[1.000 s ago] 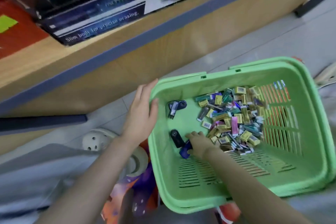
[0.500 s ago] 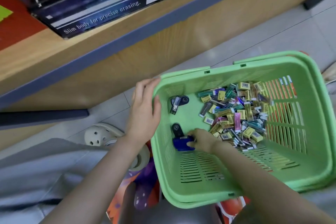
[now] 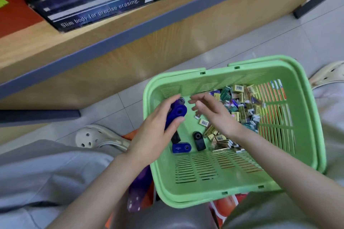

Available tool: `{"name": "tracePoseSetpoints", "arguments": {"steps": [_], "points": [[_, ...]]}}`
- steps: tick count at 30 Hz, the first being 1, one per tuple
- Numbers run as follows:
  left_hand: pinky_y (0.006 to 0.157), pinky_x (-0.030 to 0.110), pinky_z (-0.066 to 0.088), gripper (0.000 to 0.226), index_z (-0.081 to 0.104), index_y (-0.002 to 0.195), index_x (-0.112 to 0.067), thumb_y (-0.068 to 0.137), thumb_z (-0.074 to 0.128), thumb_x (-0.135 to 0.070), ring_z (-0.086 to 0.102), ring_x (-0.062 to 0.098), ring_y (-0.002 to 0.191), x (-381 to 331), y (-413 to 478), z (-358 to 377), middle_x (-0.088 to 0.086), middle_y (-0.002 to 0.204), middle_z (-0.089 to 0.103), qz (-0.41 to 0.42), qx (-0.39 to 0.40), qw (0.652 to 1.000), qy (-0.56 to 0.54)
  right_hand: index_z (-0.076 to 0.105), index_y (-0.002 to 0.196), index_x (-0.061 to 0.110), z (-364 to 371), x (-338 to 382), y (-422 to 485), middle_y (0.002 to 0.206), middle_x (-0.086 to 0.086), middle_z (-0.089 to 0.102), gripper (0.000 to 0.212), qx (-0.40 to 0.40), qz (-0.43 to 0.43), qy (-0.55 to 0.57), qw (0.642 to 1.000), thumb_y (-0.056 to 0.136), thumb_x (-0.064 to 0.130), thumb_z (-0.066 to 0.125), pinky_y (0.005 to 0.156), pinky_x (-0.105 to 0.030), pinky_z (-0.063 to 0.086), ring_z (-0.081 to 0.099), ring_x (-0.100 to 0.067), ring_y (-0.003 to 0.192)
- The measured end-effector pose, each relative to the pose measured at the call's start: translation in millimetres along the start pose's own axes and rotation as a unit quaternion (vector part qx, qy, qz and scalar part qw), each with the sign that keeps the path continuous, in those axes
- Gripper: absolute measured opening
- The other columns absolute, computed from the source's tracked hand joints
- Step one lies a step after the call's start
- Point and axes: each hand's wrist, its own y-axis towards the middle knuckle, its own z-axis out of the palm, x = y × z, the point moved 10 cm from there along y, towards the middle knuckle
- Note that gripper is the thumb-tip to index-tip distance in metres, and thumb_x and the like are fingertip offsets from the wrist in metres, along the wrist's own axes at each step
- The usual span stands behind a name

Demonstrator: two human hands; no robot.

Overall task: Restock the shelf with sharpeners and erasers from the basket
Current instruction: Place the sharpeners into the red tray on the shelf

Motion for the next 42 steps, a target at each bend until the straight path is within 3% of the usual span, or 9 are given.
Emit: {"name": "tracePoseSetpoints", "arguments": {"steps": [6, 10, 14, 21, 26, 30, 37, 40, 42], "points": [[0.085, 0.002, 0.037, 0.040, 0.034, 0.122, -0.054, 0.088, 0.051, -0.042, 0.052, -0.012, 0.104, 6.2, 1.1, -5.0, -0.030, 0.113, 0.051, -0.011, -0.005, 0.999, -0.031, 0.032, 0.146, 0.019, 28.0, -144.0, 10.2, 0.149, -0.005, 0.036, 0.054, 0.125, 0.120, -0.346, 0.922, 0.096, 0.021, 0.052, 0.109, -0.033, 0.031, 0.039, -0.022, 0.134], [0.083, 0.010, 0.045, 0.040, 0.034, 0.118, -0.062, 0.090, 0.053, -0.041, 0.056, -0.006, 0.100, 8.9, 2.7, -3.6, -0.026, 0.110, 0.055, -0.026, 0.004, 0.999, -0.042, 0.016, 0.151, 0.024, 45.2, -166.4, 1.0, 0.156, 0.001, 0.022, 0.067, 0.192, 0.099, -0.458, 0.862, 0.094, 0.018, 0.052, 0.116, -0.036, 0.019, 0.022, -0.023, 0.143], [0.077, 0.011, 0.047, 0.040, 0.037, 0.116, -0.059, 0.091, 0.056, -0.034, 0.058, -0.003, 0.093, 8.0, 5.9, -3.6, -0.022, 0.101, 0.058, -0.031, -0.007, 0.998, -0.049, 0.018, 0.150, 0.021, 47.4, -169.9, -3.3, 0.153, -0.003, 0.026, 0.068, 0.212, 0.086, -0.497, 0.837, 0.093, 0.015, 0.054, 0.115, -0.037, 0.027, 0.030, -0.024, 0.137], [0.090, 0.022, 0.048, 0.048, 0.032, 0.128, -0.054, 0.084, 0.051, -0.050, 0.060, 0.002, 0.100, 14.5, 3.7, 2.6, -0.016, 0.107, 0.061, -0.052, -0.008, 0.997, -0.056, 0.039, 0.139, 0.012, 34.1, -162.2, 9.3, 0.140, -0.011, 0.040, 0.051, 0.196, 0.118, -0.504, 0.833, 0.092, 0.023, 0.058, 0.103, -0.036, 0.042, 0.045, -0.025, 0.124], [0.089, 0.025, 0.050, 0.039, 0.045, 0.126, -0.039, 0.090, 0.059, -0.035, 0.060, 0.000, 0.096, 13.3, 3.5, 1.7, -0.019, 0.106, 0.061, -0.048, -0.009, 0.998, -0.040, 0.047, 0.126, 0.011, 25.9, -142.0, 7.4, 0.115, -0.007, 0.060, 0.040, 0.188, 0.112, -0.518, 0.827, 0.090, 0.020, 0.062, 0.088, -0.031, 0.050, 0.058, -0.021, 0.102], [0.074, 0.023, 0.049, 0.026, 0.046, 0.116, -0.030, 0.092, 0.057, -0.031, 0.058, 0.002, 0.081, 12.2, -2.9, -2.2, -0.015, 0.094, 0.059, -0.053, -0.029, 0.997, -0.048, 0.056, 0.121, 0.014, 0.5, -93.5, 4.0, 0.114, -0.004, 0.062, 0.035, 0.112, 0.096, -0.432, 0.890, 0.089, 0.023, 0.063, 0.091, -0.028, 0.049, 0.059, -0.017, 0.100], [0.071, 0.026, 0.048, 0.021, 0.041, 0.107, -0.015, 0.095, 0.055, -0.024, 0.055, 0.012, 0.079, 25.6, -16.3, -3.4, -0.001, 0.092, 0.055, -0.158, -0.053, 0.978, -0.121, 0.060, 0.117, 0.007, -27.1, 52.8, -32.6, 0.109, 0.001, 0.054, 0.033, -0.074, -0.090, -0.292, 0.949, 0.085, 0.011, 0.065, 0.098, -0.019, 0.044, 0.056, -0.007, 0.092], [0.072, 0.023, 0.046, 0.013, 0.044, 0.099, -0.017, 0.094, 0.056, -0.020, 0.054, 0.015, 0.079, 27.9, -19.4, -7.0, 0.009, 0.102, 0.059, -0.195, -0.062, 0.954, -0.220, 0.062, 0.114, 0.008, -17.3, 102.2, -57.3, 0.106, 0.006, 0.052, 0.033, -0.101, -0.169, -0.275, 0.941, 0.082, 0.011, 0.067, 0.093, 0.002, 0.032, 0.051, 0.008, 0.087], [0.073, 0.034, 0.049, 0.010, 0.045, 0.092, -0.017, 0.094, 0.055, -0.017, 0.058, 0.021, 0.072, 26.2, -24.8, -13.6, 0.014, 0.097, 0.060, -0.212, -0.082, 0.925, -0.304, 0.065, 0.110, 0.010, -4.2, 130.8, -75.7, 0.106, 0.006, 0.055, 0.031, -0.108, -0.238, -0.295, 0.919, 0.081, 0.019, 0.064, 0.094, -0.001, 0.034, 0.053, 0.004, 0.091]]}}
